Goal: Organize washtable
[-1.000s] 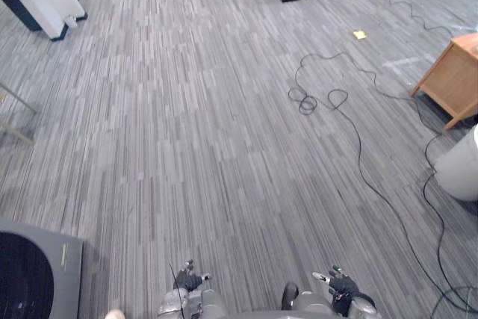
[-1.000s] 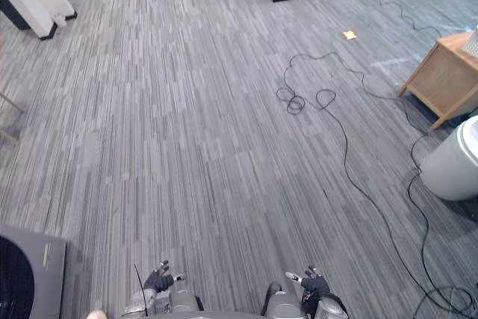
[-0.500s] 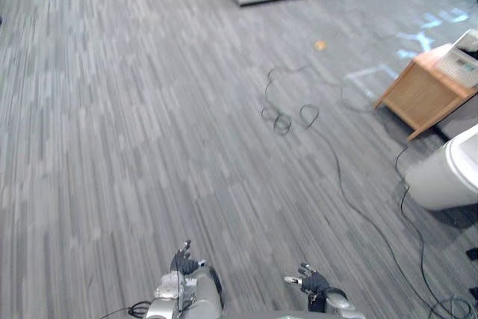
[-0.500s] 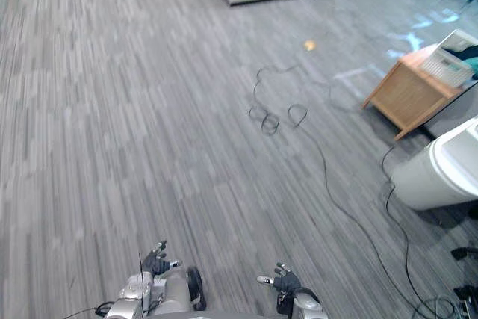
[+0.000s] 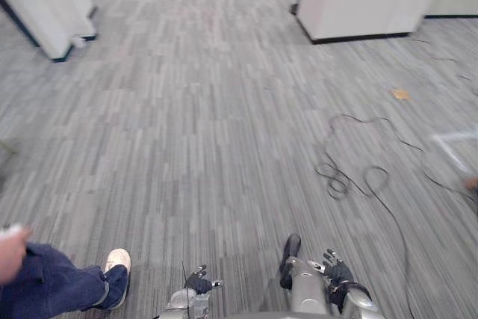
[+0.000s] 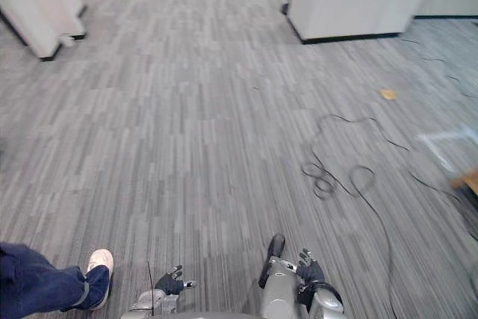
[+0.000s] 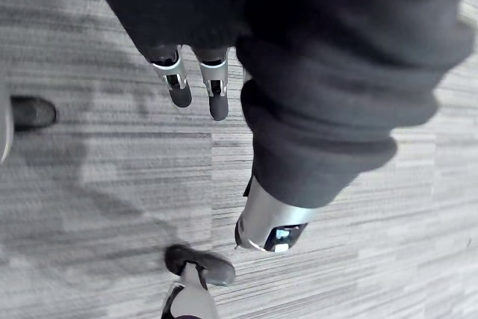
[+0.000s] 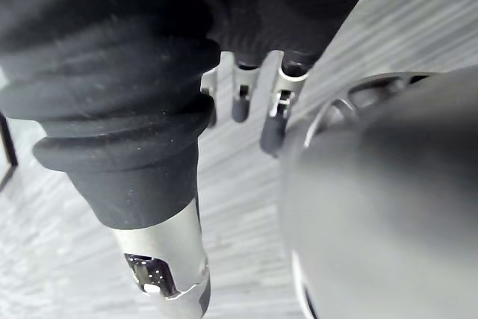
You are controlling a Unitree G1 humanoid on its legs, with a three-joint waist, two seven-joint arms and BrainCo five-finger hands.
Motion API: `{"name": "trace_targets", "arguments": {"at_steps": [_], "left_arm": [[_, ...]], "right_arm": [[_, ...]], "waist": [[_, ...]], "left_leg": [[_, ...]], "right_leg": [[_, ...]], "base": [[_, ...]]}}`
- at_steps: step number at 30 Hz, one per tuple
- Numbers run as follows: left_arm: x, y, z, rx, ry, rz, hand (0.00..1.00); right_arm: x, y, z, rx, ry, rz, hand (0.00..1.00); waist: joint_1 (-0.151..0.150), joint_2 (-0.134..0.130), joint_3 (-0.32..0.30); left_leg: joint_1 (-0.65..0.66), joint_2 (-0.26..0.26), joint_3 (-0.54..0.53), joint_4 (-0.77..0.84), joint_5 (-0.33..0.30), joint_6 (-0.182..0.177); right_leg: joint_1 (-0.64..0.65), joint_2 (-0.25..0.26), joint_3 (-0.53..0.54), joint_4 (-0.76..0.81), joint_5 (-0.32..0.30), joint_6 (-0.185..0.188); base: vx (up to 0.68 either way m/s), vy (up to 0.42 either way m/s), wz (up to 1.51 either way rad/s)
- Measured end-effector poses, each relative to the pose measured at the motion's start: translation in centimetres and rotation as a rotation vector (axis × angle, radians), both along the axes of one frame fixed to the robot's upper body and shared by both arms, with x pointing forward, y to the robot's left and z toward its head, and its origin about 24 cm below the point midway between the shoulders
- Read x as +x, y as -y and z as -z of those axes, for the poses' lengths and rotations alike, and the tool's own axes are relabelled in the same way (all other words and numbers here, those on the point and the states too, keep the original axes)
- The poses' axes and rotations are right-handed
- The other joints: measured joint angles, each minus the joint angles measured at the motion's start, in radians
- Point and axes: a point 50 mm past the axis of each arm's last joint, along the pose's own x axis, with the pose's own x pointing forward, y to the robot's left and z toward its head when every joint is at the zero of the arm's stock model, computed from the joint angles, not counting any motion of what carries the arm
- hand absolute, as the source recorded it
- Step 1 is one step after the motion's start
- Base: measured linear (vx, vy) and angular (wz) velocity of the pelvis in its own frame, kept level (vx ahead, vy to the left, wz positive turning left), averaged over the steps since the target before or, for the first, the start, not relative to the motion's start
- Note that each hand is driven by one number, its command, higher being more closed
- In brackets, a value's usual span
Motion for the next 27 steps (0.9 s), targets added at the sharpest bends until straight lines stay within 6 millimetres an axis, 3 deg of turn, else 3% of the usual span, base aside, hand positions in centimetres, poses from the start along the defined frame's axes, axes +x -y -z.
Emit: {"name": "trace_targets", "arguments": {"at_steps": [2,3,4,5,6,7,9,11,12,13,14,15,16,17,18,19,20,21,22,23,24,25,26,27], "left_arm": [[-0.2,0.5,0.1,-0.016,-0.008,-0.013,0.00],[-0.3,0.8,0.1,-0.033,-0.014,-0.043,0.00],[-0.3,0.8,0.1,-0.043,-0.015,-0.077,0.00],[-0.4,0.3,0.2,-0.048,-0.020,-0.136,0.00],[-0.4,-0.2,0.2,-0.047,-0.021,-0.170,0.00],[-0.7,-1.4,0.2,-0.038,-0.018,-0.250,0.00],[-0.8,-3.3,-0.1,-0.016,0.021,-0.354,0.00],[-2.2,-6.1,-0.1,0.037,0.016,-0.464,0.00],[-3.2,-6.9,-0.1,0.060,-0.001,-0.505,0.00],[-3.9,-7.0,0.1,0.066,-0.028,-0.514,0.00],[-6.0,-6.9,0.5,0.061,-0.082,-0.558,0.00],[-7.2,-6.7,0.7,0.062,-0.111,-0.571,0.00],[-9.2,-6.2,1.0,0.060,-0.175,-0.582,0.00],[-10.4,-5.9,1.2,0.058,-0.222,-0.588,0.00],[-13.6,-6.1,1.3,0.075,-0.310,-0.655,0.00],[-14.4,-6.0,1.3,0.077,-0.338,-0.669,0.00],[-14.8,-5.9,1.4,0.075,-0.359,-0.671,0.00],[-15.4,-6.1,1.3,0.079,-0.373,-0.666,0.00],[-15.7,-6.1,1.3,0.083,-0.382,-0.651,0.00],[-15.6,-6.3,1.2,0.090,-0.380,-0.626,0.00],[-15.1,-6.8,1.2,0.106,-0.369,-0.579,0.00],[-14.2,-7.6,1.1,0.138,-0.349,-0.504,0.00],[-11.9,-7.8,1.0,0.147,-0.294,-0.435,0.00],[-10.2,-7.7,1.0,0.145,-0.254,-0.397,0.00]], "right_arm": [[-0.1,0.6,-0.1,0.005,0.004,0.040,0.00],[-0.4,1.1,0.0,-0.004,-0.014,0.060,0.00],[-0.6,1.5,0.1,-0.011,-0.033,0.058,0.00],[-0.9,1.6,0.3,-0.008,-0.061,0.058,0.00],[-1.2,1.6,0.4,-0.004,-0.078,0.067,0.00],[-1.6,1.3,0.7,0.008,-0.108,0.064,0.00],[-2.4,0.5,1.3,0.021,-0.156,0.031,0.00],[-2.1,-1.0,1.4,0.020,-0.172,-0.079,0.00],[-2.1,-1.1,1.5,0.010,-0.180,-0.104,0.00],[-2.1,-1.1,1.5,0.004,-0.182,-0.117,0.00],[-2.1,-1.2,1.5,0.002,-0.183,-0.137,0.00],[-2.1,-1.3,1.5,-0.002,-0.186,-0.149,0.00],[-2.1,-1.6,1.6,-0.005,-0.194,-0.178,0.00],[-2.3,-2.0,1.8,0.002,-0.203,-0.186,0.00],[-3.1,-3.3,2.1,0.041,-0.214,-0.191,0.00],[-3.1,-3.5,2.1,0.045,-0.214,-0.191,0.00],[-3.7,-3.7,2.3,0.052,-0.228,-0.188,0.00],[-4.8,-4.0,2.6,0.068,-0.251,-0.173,0.00],[-4.5,-3.7,2.5,0.060,-0.235,-0.158,0.00],[-4.4,-3.7,2.4,0.053,-0.234,-0.166,0.00],[-3.8,-3.7,2.2,0.040,-0.210,-0.180,0.00],[-2.9,-3.6,1.9,0.026,-0.177,-0.191,0.00],[-2.0,-3.0,1.5,0.006,-0.136,-0.172,0.00],[-1.7,-2.5,1.3,-0.004,-0.117,-0.154,0.00]], "waist": [[-0.003,0.031,-0.006],[0.000,0.064,-0.010],[0.007,0.083,-0.007],[0.018,0.103,0.000],[0.021,0.107,0.005],[0.032,0.094,0.014],[0.047,0.053,0.011],[0.069,0.021,0.015],[0.085,0.015,0.018],[0.094,0.013,0.019],[0.103,0.006,0.020],[0.107,0.005,0.019],[0.120,0.009,0.017],[0.128,-0.006,0.015],[0.152,-0.064,-0.013],[0.151,-0.082,-0.017],[0.149,-0.104,-0.029],[0.149,-0.128,-0.044],[0.147,-0.124,-0.043],[0.144,-0.117,-0.039],[0.135,-0.113,-0.038],[0.113,-0.107,-0.037],[0.087,-0.090,-0.030],[0.077,-0.080,-0.024]], "left_leg": [[-0.072,0.044,-0.002,0.177,0.009,-0.026],[-0.162,0.105,0.014,0.388,0.086,-0.159],[-0.231,0.163,0.041,0.547,0.202,-0.242],[-0.304,0.268,0.133,0.761,0.294,-0.210],[-0.333,0.317,0.185,0.860,0.270,-0.175],[-0.371,0.363,0.269,0.967,0.212,-0.095],[-0.443,0.349,0.358,0.927,0.152,-0.084],[-0.565,0.331,0.445,0.684,0.131,-0.078],[-0.599,0.297,0.449,0.465,0.140,-0.091],[-0.610,0.274,0.439,0.343,0.158,-0.108],[-0.612,0.217,0.405,0.089,0.215,-0.156],[-0.614,0.198,0.372,-0.008,0.232,-0.173],[-0.640,0.185,0.310,-0.055,0.236,-0.171],[-0.648,0.176,0.279,-0.012,0.298,-0.154],[-0.672,0.112,0.209,0.100,0.341,-0.143],[-0.670,0.066,0.164,0.154,0.320,-0.106],[-0.655,0.037,0.165,0.192,0.294,-0.069],[-0.617,0.015,0.184,0.231,0.235,-0.039],[-0.549,-0.003,0.207,0.232,0.183,-0.016],[-0.510,-0.008,0.212,0.223,0.157,-0.010],[-0.453,-0.010,0.211,0.198,0.139,-0.002],[-0.365,-0.017,0.213,0.122,0.134,-0.004],[-0.284,-0.021,0.214,0.039,0.136,-0.007],[-0.248,-0.023,0.214,0.005,0.137,-0.008]], "right_leg": [[0.005,0.022,-0.003,0.054,-0.037,-0.084],[0.026,0.040,-0.024,0.088,-0.102,-0.097],[0.058,0.064,-0.032,0.087,-0.135,-0.106],[0.126,0.111,-0.037,0.058,-0.165,-0.122],[0.170,0.132,-0.035,0.033,-0.173,-0.129],[0.270,0.155,-0.033,-0.028,-0.183,-0.136],[0.390,0.161,-0.033,-0.141,-0.188,-0.129],[0.500,0.162,-0.039,-0.253,-0.183,-0.108],[0.543,0.158,-0.037,-0.288,-0.192,-0.090],[0.565,0.152,-0.036,-0.301,-0.201,-0.076],[0.611,0.137,-0.030,-0.324,-0.220,-0.047],[0.633,0.131,-0.027,-0.337,-0.231,-0.029],[0.680,0.124,-0.018,-0.354,-0.252,0.004],[0.703,0.106,-0.010,-0.362,-0.264,0.019],[0.692,0.025,0.009,-0.269,-0.266,0.021],[0.636,-0.027,0.020,-0.109,-0.251,0.024],[0.603,-0.074,0.031,0.014,-0.220,0.023],[0.556,-0.140,0.035,0.171,-0.122,0.024],[0.508,-0.200,0.035,0.311,0.052,0.012],[0.477,-0.219,0.039,0.396,0.093,0.015],[0.416,-0.221,0.040,0.533,0.044,0.014],[0.333,-0.203,0.027,0.662,-0.058,-0.009],[0.250,-0.174,-0.017,0.703,-0.152,-0.033],[0.205,-0.163,-0.043,0.696,-0.188,-0.038]], "base": [[0.48,-0.285,0.43],[0.60,-0.337,0.03],[0.73,-0.346,-0.18],[0.61,-0.238,-0.26],[0.59,-0.212,-0.25],[0.55,-0.175,-0.11],[0.51,-0.136,-0.04],[0.65,-0.054,-0.15],[0.64,0.037,-0.17],[0.55,0.135,-0.18],[0.46,0.159,-0.18],[0.60,0.258,-0.34],[0.51,0.246,-0.40],[0.92,0.417,-0.59],[0.93,0.458,-0.45],[0.92,0.476,-0.28],[0.65,0.389,0.02],[0.67,0.343,0.01],[0.67,0.314,-0.07],[0.64,0.276,-0.17],[0.59,0.217,-0.15],[0.80,0.251,-0.07],[0.56,0.155,-0.03],[0.57,0.135,0.10]]}}
